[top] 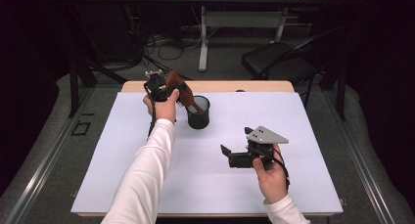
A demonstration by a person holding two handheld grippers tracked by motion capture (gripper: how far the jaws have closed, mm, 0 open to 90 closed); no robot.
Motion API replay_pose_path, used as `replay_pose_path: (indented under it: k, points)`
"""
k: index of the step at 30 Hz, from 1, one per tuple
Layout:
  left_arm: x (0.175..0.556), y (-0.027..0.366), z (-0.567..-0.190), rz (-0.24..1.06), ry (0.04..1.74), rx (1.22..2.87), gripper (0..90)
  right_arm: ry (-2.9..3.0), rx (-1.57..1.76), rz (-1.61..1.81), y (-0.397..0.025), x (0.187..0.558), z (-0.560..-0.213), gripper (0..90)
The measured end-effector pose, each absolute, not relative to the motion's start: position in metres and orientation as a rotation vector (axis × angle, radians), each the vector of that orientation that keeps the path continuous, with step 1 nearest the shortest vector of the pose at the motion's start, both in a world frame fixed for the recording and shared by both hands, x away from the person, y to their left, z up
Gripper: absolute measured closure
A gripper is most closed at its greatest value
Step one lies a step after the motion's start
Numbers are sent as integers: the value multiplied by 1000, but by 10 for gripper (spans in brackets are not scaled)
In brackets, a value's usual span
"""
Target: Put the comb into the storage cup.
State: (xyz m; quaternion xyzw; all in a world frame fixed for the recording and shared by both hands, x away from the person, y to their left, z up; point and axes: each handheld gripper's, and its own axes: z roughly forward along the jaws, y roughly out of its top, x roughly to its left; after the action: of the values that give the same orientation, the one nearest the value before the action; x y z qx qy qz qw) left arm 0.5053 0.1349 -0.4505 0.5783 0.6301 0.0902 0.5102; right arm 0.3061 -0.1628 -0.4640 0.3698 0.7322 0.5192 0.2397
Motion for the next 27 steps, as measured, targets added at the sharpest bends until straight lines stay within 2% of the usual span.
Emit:
replay_pose_path:
  k: [27]
  points:
    - [502,133,-455,237,1509,1388,487,2007,1010,1419,-162,306,-464,18]
